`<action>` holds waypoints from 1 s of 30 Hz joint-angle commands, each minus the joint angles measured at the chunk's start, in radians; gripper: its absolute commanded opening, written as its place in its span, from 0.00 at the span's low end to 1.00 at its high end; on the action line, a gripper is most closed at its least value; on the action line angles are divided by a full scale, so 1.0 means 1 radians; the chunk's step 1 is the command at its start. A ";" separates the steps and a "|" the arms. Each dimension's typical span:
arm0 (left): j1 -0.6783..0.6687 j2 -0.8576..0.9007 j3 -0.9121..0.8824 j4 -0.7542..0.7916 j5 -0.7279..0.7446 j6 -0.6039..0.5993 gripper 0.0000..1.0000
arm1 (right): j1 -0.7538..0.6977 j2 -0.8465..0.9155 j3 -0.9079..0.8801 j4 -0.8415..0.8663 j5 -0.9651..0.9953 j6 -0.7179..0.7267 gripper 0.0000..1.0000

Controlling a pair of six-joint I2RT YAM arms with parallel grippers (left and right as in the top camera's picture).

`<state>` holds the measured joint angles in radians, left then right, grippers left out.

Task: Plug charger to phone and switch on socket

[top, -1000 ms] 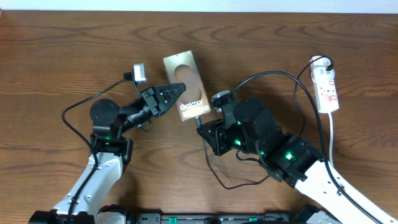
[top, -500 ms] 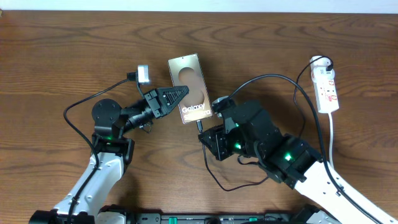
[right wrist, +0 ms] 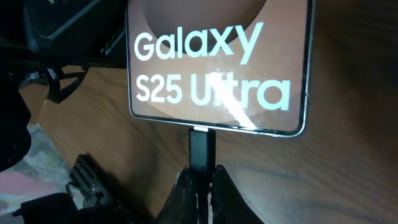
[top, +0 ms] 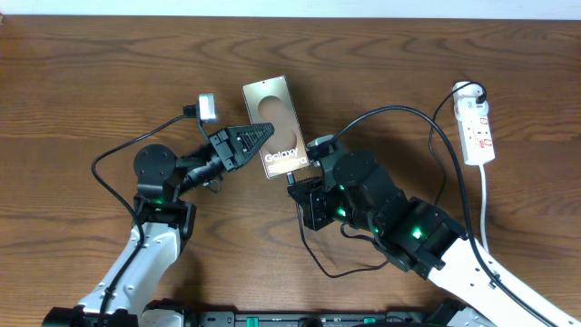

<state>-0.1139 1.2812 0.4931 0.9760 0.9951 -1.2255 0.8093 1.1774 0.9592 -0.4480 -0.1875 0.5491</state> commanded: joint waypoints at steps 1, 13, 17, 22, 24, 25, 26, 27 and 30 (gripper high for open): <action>-0.002 -0.007 0.023 0.016 0.006 0.021 0.07 | 0.004 0.005 0.009 0.011 0.040 0.008 0.01; -0.002 -0.007 0.023 0.016 0.006 0.020 0.07 | 0.004 0.050 0.009 0.098 0.095 0.022 0.01; -0.002 -0.007 0.023 0.016 0.006 0.020 0.07 | 0.004 0.051 0.009 0.117 0.170 0.022 0.01; -0.002 -0.007 0.023 0.016 0.006 0.021 0.07 | 0.004 0.050 0.009 0.160 0.189 0.010 0.01; -0.002 -0.007 0.023 0.016 0.006 0.021 0.07 | 0.004 0.050 0.009 0.171 0.189 0.002 0.01; -0.002 -0.007 0.023 0.016 0.006 0.021 0.07 | 0.004 0.050 0.009 0.173 0.189 -0.005 0.01; -0.002 -0.007 0.023 0.016 0.006 0.021 0.07 | 0.004 0.050 0.009 0.174 0.189 -0.008 0.01; -0.002 -0.007 0.023 0.016 0.006 0.021 0.07 | 0.004 0.050 0.009 0.175 0.189 -0.008 0.01; -0.002 -0.007 0.023 0.016 0.010 0.020 0.07 | 0.004 0.050 0.009 0.180 0.189 -0.008 0.01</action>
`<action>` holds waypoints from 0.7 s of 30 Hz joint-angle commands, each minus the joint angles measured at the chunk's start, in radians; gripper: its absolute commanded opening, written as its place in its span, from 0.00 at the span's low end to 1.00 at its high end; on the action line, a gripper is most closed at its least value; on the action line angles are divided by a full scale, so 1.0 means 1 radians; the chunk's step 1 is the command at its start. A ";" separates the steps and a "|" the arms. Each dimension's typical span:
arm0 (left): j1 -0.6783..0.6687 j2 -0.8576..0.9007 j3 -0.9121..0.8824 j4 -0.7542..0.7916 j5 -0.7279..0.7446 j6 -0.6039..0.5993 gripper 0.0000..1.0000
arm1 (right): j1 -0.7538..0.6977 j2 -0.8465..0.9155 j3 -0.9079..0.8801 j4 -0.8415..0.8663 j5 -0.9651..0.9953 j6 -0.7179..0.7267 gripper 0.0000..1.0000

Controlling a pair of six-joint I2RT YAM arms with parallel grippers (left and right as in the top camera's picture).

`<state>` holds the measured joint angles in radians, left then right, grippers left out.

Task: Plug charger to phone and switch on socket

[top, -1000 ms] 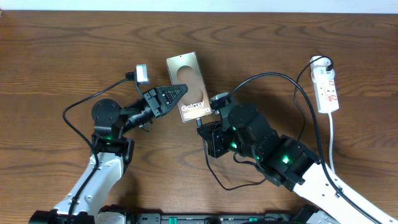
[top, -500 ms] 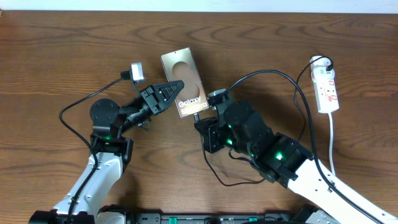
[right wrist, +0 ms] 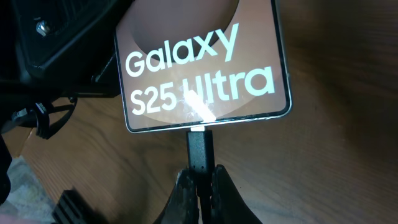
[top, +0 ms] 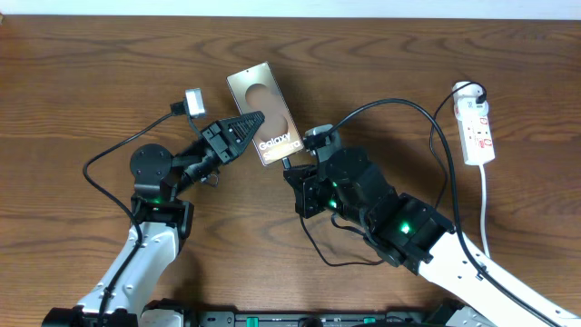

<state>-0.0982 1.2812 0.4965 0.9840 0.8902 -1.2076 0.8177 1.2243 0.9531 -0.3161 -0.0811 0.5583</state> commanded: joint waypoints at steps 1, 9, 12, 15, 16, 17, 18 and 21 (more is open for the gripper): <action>-0.018 -0.007 0.020 0.008 0.118 0.002 0.07 | -0.005 0.003 0.015 0.054 0.083 -0.017 0.01; -0.018 -0.007 0.020 0.009 0.161 0.008 0.07 | -0.004 0.005 0.015 0.071 -0.008 -0.024 0.01; -0.018 -0.007 0.020 0.009 0.171 0.011 0.07 | -0.005 0.005 0.015 0.123 0.003 -0.051 0.01; -0.018 -0.008 0.020 0.009 0.188 0.010 0.07 | 0.000 0.005 0.015 0.130 -0.028 -0.050 0.01; -0.018 -0.007 0.020 0.009 0.196 0.010 0.07 | 0.003 0.005 0.015 0.114 -0.034 -0.050 0.01; -0.018 -0.008 0.020 0.009 0.206 0.011 0.07 | 0.008 0.005 0.015 0.100 -0.032 -0.046 0.01; -0.018 -0.008 0.020 0.009 0.215 0.012 0.07 | 0.012 0.005 0.015 0.099 -0.024 -0.047 0.01; -0.018 -0.008 0.020 0.009 0.224 0.021 0.07 | 0.013 0.004 0.015 0.141 0.004 -0.048 0.01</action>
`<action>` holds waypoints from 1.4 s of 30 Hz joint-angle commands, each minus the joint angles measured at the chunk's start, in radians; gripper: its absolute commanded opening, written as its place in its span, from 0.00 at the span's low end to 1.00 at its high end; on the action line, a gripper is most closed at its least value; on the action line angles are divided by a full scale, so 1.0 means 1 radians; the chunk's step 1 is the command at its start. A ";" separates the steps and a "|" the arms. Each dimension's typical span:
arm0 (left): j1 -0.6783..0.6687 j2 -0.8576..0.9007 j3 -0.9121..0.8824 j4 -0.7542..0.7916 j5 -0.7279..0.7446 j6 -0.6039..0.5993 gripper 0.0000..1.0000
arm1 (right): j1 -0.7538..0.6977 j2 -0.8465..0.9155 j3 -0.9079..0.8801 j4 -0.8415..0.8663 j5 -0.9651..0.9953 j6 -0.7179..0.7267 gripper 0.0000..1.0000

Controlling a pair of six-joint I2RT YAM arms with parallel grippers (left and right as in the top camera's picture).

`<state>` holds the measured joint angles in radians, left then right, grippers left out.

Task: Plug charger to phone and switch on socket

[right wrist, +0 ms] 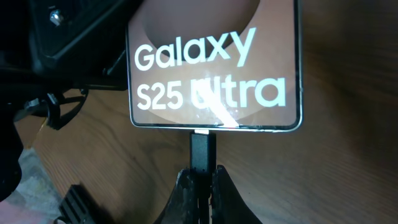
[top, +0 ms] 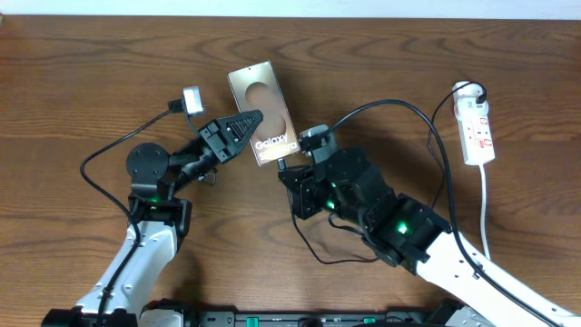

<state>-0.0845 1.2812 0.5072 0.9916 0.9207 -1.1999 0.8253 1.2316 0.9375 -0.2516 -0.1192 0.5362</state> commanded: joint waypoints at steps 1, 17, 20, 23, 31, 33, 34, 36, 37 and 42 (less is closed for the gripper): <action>-0.031 -0.008 0.009 0.001 0.195 0.014 0.07 | 0.005 -0.003 0.031 0.093 0.042 -0.028 0.01; -0.031 -0.007 0.009 0.000 0.186 0.075 0.07 | 0.007 -0.009 0.031 -0.075 -0.052 0.009 0.23; -0.031 -0.007 0.009 -0.012 0.185 0.087 0.07 | 0.007 -0.026 0.031 -0.108 -0.075 0.009 0.29; -0.031 -0.007 0.009 -0.055 0.177 0.120 0.07 | 0.007 -0.052 0.031 -0.159 -0.075 0.009 0.36; -0.035 -0.007 0.009 -0.273 0.114 0.242 0.07 | 0.007 -0.148 0.031 -0.282 -0.074 0.008 0.64; -0.046 -0.007 0.009 -0.272 0.114 0.243 0.07 | 0.007 -0.172 0.031 -0.302 -0.074 0.009 0.76; -0.055 -0.007 0.009 -0.273 0.113 0.249 0.07 | 0.007 -0.184 0.031 -0.310 -0.070 0.009 0.80; -0.075 -0.007 0.009 -0.274 0.113 0.270 0.07 | 0.007 -0.209 0.031 -0.325 -0.061 0.009 0.87; -0.085 -0.007 0.009 -0.274 0.111 0.273 0.07 | 0.007 -0.224 0.031 -0.337 -0.051 0.009 0.89; -0.120 -0.007 0.009 -0.327 0.072 0.327 0.07 | 0.007 -0.296 0.031 -0.421 -0.006 0.011 0.99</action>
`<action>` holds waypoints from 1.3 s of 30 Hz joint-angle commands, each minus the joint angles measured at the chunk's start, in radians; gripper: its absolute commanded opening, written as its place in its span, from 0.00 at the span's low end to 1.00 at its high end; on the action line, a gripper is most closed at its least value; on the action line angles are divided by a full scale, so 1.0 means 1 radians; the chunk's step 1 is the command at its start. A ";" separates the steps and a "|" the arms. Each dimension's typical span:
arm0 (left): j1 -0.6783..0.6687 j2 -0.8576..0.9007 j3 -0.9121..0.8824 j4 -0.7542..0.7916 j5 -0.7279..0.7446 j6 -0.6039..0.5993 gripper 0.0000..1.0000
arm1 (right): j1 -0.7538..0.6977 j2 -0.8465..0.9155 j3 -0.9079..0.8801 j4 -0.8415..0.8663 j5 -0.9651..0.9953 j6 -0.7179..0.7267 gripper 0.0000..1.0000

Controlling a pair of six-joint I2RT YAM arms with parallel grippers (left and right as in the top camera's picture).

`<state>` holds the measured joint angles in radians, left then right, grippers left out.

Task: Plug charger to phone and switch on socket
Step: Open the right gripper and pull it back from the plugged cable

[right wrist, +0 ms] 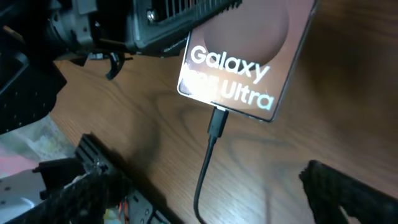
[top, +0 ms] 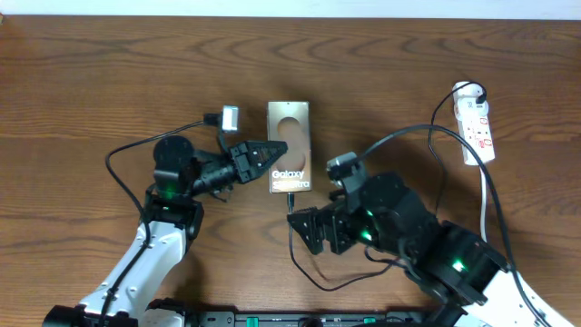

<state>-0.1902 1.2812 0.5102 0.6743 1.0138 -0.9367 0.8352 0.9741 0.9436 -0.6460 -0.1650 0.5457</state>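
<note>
The phone [top: 289, 145] lies upright on the table, its screen [right wrist: 245, 62] reading "Galaxy S25 Ultra". The black charger plug [right wrist: 217, 122] sits in the phone's bottom port, and its cable [right wrist: 202, 180] trails toward me. My right gripper [top: 318, 221] stands open just below the phone with nothing in it; its fingers [right wrist: 348, 193] are spread wide on either side of the cable. My left gripper [top: 265, 155] is shut on the phone's left edge. The white socket strip [top: 476, 123] lies at the far right.
A black cable [top: 436, 145] arcs from the socket strip over my right arm. The white lead [top: 484, 204] of the strip runs toward the front edge. The left arm's base [top: 168, 177] is left of the phone.
My right gripper has opened, let go of the plug and drawn back. The plug stays in the phone. The phone, then tilted at the left, now lies upright further right.
Throughout the earlier moments my right gripper was shut on the plug, pressed at the phone's bottom edge, while my left gripper held the tilted phone. The phone shifted up and left. Now it lies upright, the plug seated and my right gripper open.
</note>
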 commanded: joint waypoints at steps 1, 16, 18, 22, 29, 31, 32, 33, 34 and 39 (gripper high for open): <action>-0.017 -0.007 0.006 -0.032 -0.031 0.084 0.07 | -0.003 -0.048 0.025 -0.044 0.048 0.012 0.99; -0.019 -0.006 0.006 -0.188 -0.041 0.277 0.07 | -0.003 -0.104 0.025 -0.280 0.238 0.183 0.99; -0.019 -0.001 0.006 -0.203 -0.056 0.290 0.08 | -0.003 -0.104 0.024 -0.287 0.241 0.185 0.99; -0.019 0.042 0.006 -0.217 -0.066 0.305 0.07 | -0.003 -0.104 0.024 -0.294 0.263 0.195 0.99; -0.019 0.185 0.006 -0.190 -0.066 0.350 0.07 | -0.003 -0.104 0.025 -0.316 0.271 0.195 0.99; -0.019 0.227 0.006 -0.156 -0.068 0.350 0.07 | -0.003 -0.104 0.024 -0.326 0.271 0.195 0.99; -0.019 0.243 0.006 -0.142 -0.072 0.350 0.08 | -0.003 -0.104 0.024 -0.333 0.271 0.195 0.99; -0.019 0.261 0.006 -0.128 -0.078 0.350 0.07 | -0.003 -0.104 0.024 -0.339 0.271 0.195 0.99; -0.019 0.278 0.006 -0.115 -0.084 0.350 0.08 | -0.003 -0.104 0.024 -0.343 0.271 0.195 0.99; -0.019 0.344 0.006 -0.089 -0.084 0.350 0.08 | -0.003 -0.090 0.024 -0.345 0.272 0.195 0.99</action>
<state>-0.2062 1.6062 0.5098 0.5659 0.9165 -0.6056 0.8352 0.8768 0.9489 -0.9882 0.0868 0.7277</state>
